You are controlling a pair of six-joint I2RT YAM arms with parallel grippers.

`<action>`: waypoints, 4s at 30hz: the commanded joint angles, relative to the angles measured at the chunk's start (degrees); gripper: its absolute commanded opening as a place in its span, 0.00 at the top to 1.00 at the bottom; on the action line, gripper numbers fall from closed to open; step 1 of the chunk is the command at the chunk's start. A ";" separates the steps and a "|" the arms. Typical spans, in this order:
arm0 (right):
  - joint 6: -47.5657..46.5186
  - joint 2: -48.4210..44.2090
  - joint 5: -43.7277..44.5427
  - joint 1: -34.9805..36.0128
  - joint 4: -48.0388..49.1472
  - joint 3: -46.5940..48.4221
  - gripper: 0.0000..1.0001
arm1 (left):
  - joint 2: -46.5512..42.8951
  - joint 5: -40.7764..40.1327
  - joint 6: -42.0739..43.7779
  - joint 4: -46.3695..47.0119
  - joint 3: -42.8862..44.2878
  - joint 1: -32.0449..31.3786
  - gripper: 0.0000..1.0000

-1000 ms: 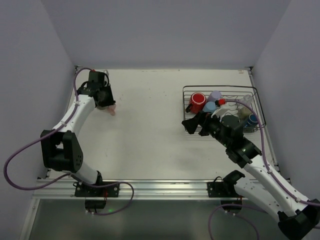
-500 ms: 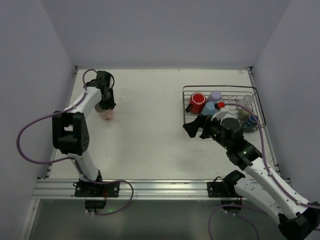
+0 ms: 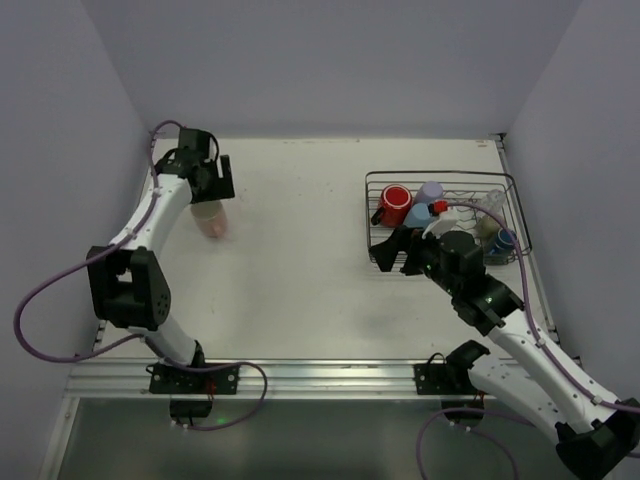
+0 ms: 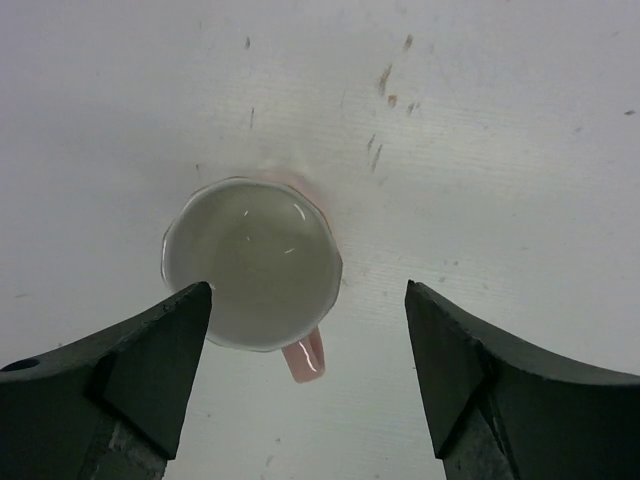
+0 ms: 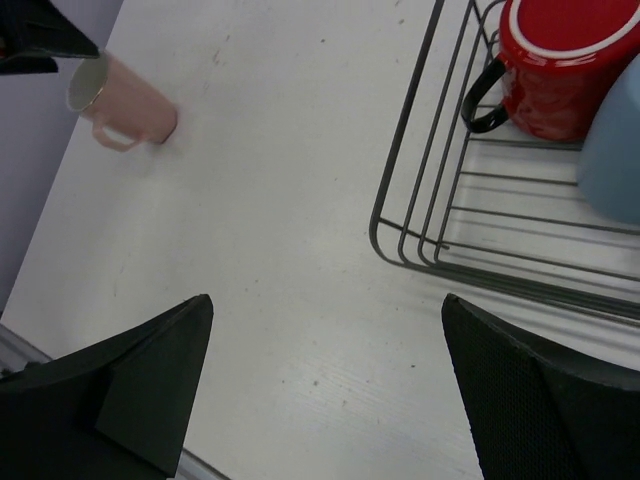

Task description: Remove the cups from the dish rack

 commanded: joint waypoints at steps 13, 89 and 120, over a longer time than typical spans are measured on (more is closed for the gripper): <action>-6.57 16.29 18.82 -10.41 -8.56 15.06 0.01 | -44.44 35.95 -7.36 28.66 -28.25 -9.95 0.16; 23.75 10.16 -31.89 -2.52 46.10 -4.00 0.75 | -38.86 43.54 -37.77 78.08 -49.72 -29.48 0.35; 11.45 4.54 -13.71 -1.11 22.66 -5.06 0.01 | -20.77 -4.24 -1.15 8.14 -12.47 -29.13 1.00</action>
